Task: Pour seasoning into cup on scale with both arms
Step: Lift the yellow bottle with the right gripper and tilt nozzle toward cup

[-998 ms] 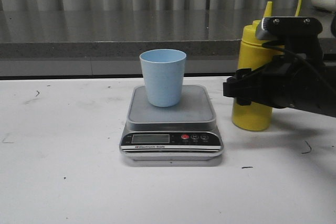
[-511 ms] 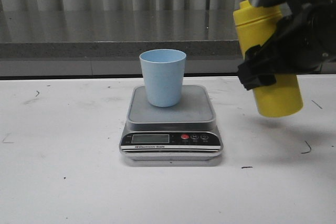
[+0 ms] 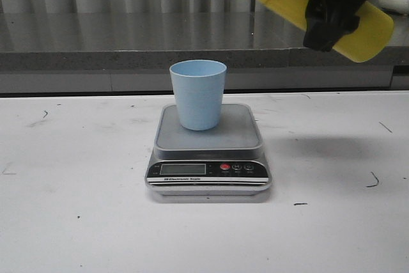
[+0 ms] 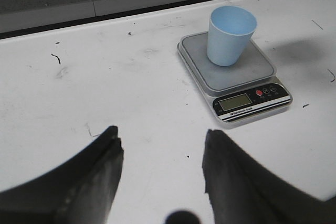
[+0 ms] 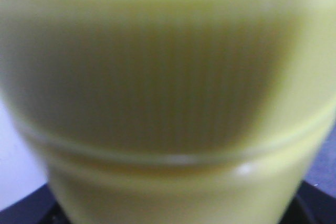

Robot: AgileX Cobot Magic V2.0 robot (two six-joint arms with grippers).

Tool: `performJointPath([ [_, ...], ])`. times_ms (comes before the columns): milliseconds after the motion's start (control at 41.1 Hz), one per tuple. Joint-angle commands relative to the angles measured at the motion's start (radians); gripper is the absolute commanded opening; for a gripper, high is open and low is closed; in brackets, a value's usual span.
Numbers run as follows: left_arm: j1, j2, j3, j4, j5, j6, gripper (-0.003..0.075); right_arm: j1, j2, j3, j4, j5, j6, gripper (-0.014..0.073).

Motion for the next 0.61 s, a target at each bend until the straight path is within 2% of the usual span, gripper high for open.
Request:
performJointPath([
  [0, 0.0, 0.003, -0.024, -0.016, -0.08, -0.003, 0.0355, 0.041, 0.0, -0.04, -0.235, -0.006, -0.004, 0.0342],
  [170, 0.0, 0.003, -0.024, -0.016, -0.08, -0.003, 0.0355, 0.093, 0.064, -0.042, -0.493, 0.056, 0.088, 0.0342],
  [341, 0.0, 0.003, -0.024, -0.016, -0.08, -0.003, 0.0355, 0.13, 0.109, -0.055, -0.726, 0.12, 0.237, 0.0342],
  [487, 0.0, 0.003, -0.024, -0.016, -0.08, -0.003, 0.0355, 0.15, 0.146, -0.108, -0.823, 0.171, 0.26, 0.0342],
  [584, 0.0, 0.003, -0.024, -0.016, -0.08, -0.003, 0.0355, 0.157, 0.153, -0.115, -0.957, 0.166, 0.259, 0.0342],
])
